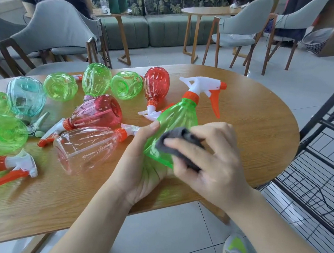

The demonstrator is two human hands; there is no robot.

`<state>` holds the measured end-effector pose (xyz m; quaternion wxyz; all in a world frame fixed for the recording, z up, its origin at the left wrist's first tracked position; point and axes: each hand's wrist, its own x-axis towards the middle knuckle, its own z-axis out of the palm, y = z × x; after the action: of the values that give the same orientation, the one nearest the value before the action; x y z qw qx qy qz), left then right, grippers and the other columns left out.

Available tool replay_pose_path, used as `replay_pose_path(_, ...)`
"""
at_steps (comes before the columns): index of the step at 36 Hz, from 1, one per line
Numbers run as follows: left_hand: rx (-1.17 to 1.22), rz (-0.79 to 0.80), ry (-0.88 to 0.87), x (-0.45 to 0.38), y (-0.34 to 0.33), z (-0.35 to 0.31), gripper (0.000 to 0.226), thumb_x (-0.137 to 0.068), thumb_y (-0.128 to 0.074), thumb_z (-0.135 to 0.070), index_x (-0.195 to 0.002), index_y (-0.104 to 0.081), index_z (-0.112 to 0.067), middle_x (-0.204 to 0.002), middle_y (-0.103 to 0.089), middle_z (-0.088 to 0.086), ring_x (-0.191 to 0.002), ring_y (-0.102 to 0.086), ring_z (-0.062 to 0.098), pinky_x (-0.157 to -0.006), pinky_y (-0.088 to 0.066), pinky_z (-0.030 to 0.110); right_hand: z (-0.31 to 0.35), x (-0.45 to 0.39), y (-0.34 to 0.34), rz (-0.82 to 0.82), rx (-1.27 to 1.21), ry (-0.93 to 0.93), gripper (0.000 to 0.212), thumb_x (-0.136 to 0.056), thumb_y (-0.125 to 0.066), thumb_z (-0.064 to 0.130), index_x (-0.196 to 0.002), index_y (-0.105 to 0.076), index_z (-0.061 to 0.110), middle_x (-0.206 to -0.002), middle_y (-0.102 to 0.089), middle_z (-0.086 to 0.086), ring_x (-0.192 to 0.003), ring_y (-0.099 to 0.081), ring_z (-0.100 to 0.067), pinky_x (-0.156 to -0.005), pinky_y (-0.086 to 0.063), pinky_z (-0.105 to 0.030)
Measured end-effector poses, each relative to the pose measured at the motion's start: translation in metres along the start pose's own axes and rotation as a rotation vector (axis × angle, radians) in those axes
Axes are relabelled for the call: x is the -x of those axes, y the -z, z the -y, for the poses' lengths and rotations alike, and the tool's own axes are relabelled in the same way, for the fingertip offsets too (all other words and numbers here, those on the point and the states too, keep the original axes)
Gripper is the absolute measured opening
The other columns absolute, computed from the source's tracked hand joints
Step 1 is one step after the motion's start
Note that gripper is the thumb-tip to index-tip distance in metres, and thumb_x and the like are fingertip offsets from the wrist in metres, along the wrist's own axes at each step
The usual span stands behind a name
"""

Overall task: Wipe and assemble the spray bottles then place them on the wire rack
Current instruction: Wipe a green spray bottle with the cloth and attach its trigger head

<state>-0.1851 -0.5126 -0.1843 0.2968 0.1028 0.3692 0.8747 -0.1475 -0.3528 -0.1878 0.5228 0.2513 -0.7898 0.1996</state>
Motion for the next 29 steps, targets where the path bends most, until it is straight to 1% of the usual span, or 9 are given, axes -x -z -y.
replay_pose_path(5,-0.033,0.001,-0.009,-0.002,0.001,0.003,0.043,-0.096,-0.054,-0.036,-0.13,-0.064,-0.012,-0.118,-0.067,0.014,-0.1,-0.066,0.029,-0.077,-0.057,0.044,-0.016,-0.004,0.001,-0.056,0.006,-0.27,0.023,-0.103,-0.061,0.017,-0.115,-0.077,0.007,-0.102,-0.066,-0.014,-0.09,-0.063,-0.031,-0.077,-0.052,-0.051)
replay_pose_path(9,-0.021,0.012,-0.009,-0.001,0.003,0.005,0.044,-0.093,-0.057,-0.037,-0.128,-0.066,-0.011,-0.117,-0.066,0.015,-0.098,-0.066,0.029,-0.075,-0.056,0.044,-0.018,-0.005,-0.001,-0.053,-0.03,-0.425,0.029,-0.104,-0.058,0.02,-0.121,-0.074,0.004,-0.106,-0.064,-0.011,-0.097,-0.063,-0.025,-0.084,-0.054,-0.044)
replay_pose_path(11,-0.024,0.02,-0.028,-0.001,0.003,0.005,0.042,-0.088,-0.067,-0.038,-0.123,-0.071,-0.014,-0.117,-0.068,0.013,-0.098,-0.067,0.028,-0.077,-0.057,0.044,-0.015,-0.004,0.0,-0.059,-0.063,-0.415,0.027,-0.103,-0.06,0.017,-0.121,-0.074,0.003,-0.105,-0.064,-0.012,-0.097,-0.062,-0.021,-0.085,-0.052,-0.034)
replay_pose_path(13,-0.056,0.041,-0.06,-0.001,0.004,0.005,0.052,-0.08,-0.082,-0.041,-0.125,-0.072,-0.017,-0.124,-0.068,0.011,-0.105,-0.067,0.026,-0.082,-0.057,0.045,-0.011,-0.003,0.001,-0.06,-0.11,-0.388,0.025,-0.101,-0.063,0.015,-0.119,-0.075,0.003,-0.105,-0.064,-0.012,-0.095,-0.061,-0.019,-0.084,-0.051,-0.03)
replay_pose_path(16,-0.093,0.054,-0.061,-0.001,0.005,0.005,0.069,-0.076,-0.087,-0.047,-0.135,-0.065,-0.019,-0.132,-0.065,0.01,-0.114,-0.065,0.026,-0.09,-0.055,0.046,-0.009,0.001,0.001,-0.042,-0.13,-0.325,0.022,-0.101,-0.065,0.015,-0.118,-0.075,0.005,-0.106,-0.065,-0.013,-0.091,-0.063,-0.024,-0.08,-0.053,-0.042)
replay_pose_path(19,-0.127,0.025,-0.064,-0.002,0.004,0.005,0.061,-0.084,-0.081,-0.04,-0.138,-0.064,-0.017,-0.135,-0.065,0.013,-0.117,-0.064,0.028,-0.097,-0.051,0.053,-0.014,0.001,0.002,-0.034,-0.112,-0.324,0.024,-0.103,-0.062,0.018,-0.12,-0.075,0.007,-0.107,-0.064,-0.013,-0.089,-0.064,-0.029,-0.076,-0.053,-0.05)
replay_pose_path(22,-0.176,-0.025,-0.075,-0.001,0.0,0.006,0.044,-0.095,-0.062,-0.036,-0.135,-0.067,-0.017,-0.133,-0.066,0.014,-0.116,-0.064,0.029,-0.103,-0.043,0.055,-0.015,0.0,0.002,-0.037,-0.121,-0.377,0.025,-0.103,-0.061,0.018,-0.12,-0.075,0.007,-0.107,-0.063,-0.012,-0.094,-0.062,-0.024,-0.08,-0.053,-0.045)
replay_pose_path(26,-0.146,-0.056,-0.072,0.001,-0.003,0.004,0.043,-0.097,-0.054,-0.04,-0.128,-0.07,-0.016,-0.127,-0.067,0.015,-0.113,-0.064,0.029,-0.095,-0.053,0.049,-0.004,0.002,0.001,-0.023,-0.187,-0.333,0.021,-0.099,-0.066,0.013,-0.115,-0.077,0.006,-0.106,-0.063,-0.015,-0.091,-0.063,-0.023,-0.083,-0.051,-0.031)
replay_pose_path(29,-0.084,-0.053,-0.045,0.002,-0.005,0.002,0.049,-0.098,-0.056,-0.044,-0.129,-0.067,-0.008,-0.125,-0.065,0.019,-0.116,-0.064,0.031,-0.099,-0.055,0.044,0.01,0.006,-0.003,0.003,-0.206,-0.227,0.018,-0.095,-0.07,0.013,-0.109,-0.08,0.008,-0.103,-0.063,-0.016,-0.086,-0.063,-0.031,-0.079,-0.053,-0.039)
